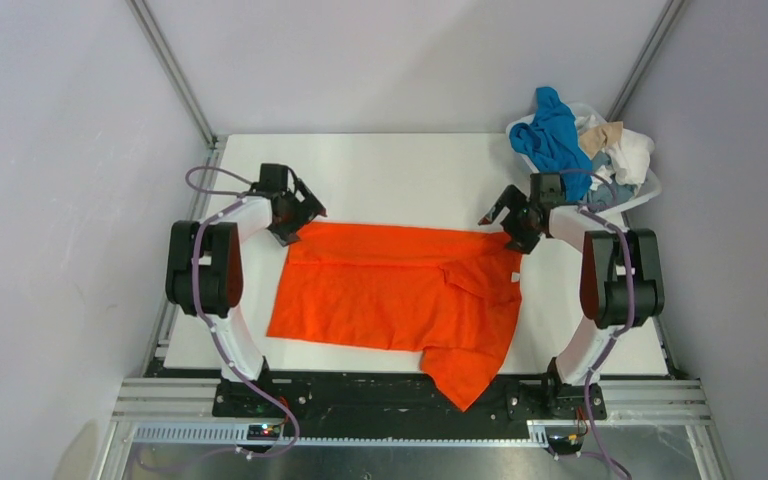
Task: Fold and stack the t-shirts
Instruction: Fold the flattened tshirt in 1/3 of the way, then grab the side of the flattened tshirt closest away from the robot with both arms
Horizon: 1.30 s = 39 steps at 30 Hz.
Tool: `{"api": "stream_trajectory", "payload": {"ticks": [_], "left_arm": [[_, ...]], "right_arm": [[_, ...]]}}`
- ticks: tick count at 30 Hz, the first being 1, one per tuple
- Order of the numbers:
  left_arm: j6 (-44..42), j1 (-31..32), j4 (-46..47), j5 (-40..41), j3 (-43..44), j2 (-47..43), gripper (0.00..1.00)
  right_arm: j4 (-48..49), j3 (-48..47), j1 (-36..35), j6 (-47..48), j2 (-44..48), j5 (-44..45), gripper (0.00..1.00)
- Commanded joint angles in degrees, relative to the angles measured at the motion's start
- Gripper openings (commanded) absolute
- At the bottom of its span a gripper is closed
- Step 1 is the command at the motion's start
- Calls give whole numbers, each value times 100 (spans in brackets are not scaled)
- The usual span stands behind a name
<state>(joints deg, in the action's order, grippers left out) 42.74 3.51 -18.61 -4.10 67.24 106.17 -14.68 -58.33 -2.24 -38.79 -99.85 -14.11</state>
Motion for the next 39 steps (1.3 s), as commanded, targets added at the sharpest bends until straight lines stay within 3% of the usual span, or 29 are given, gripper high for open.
{"api": "stream_trajectory", "payload": {"ticks": [1, 10, 13, 15, 17, 20, 25, 26, 28, 32, 39], "left_arm": [[324, -54, -30, 352, 318, 209, 100], [333, -248, -38, 365, 1266, 741, 100], [61, -249, -114, 173, 1603, 452, 100], [-163, -241, -230, 214, 1555, -219, 100], [-390, -239, -304, 455, 1198, -964, 100], [-518, -232, -413, 955, 365, -2152, 100], [240, -98, -584, 1605, -2086, -4592, 100], [303, 16, -592, 1642, -2555, -4845, 100], [383, 222, -1042, 1821, -2988, -5498, 100], [594, 393, -2059, 2143, -3525, -6419, 100], [1100, 488, -2519, 2377, -4113, -6813, 100]], "right_arm": [[58, -695, -26, 315, -745, 229, 99], [-332, -2448, -243, 861, -1315, 646, 99], [-1166, -3177, -531, 1258, -991, 1393, 100], [-1470, -3208, -738, 1440, -473, 2126, 99], [-1487, -2776, -1006, 1474, 305, 2791, 99], [-1233, -1676, -1285, 1087, 1876, 3071, 99], [-864, 491, -972, 490, 3565, 855, 99], [-929, 657, -1116, 527, 3951, 940, 99], [-1452, 1007, -2138, 587, 4420, 1898, 100], [-2388, 1344, -3330, 253, 4874, 3215, 99], [-3144, 1602, -4573, -307, 4621, 3927, 99]]}}
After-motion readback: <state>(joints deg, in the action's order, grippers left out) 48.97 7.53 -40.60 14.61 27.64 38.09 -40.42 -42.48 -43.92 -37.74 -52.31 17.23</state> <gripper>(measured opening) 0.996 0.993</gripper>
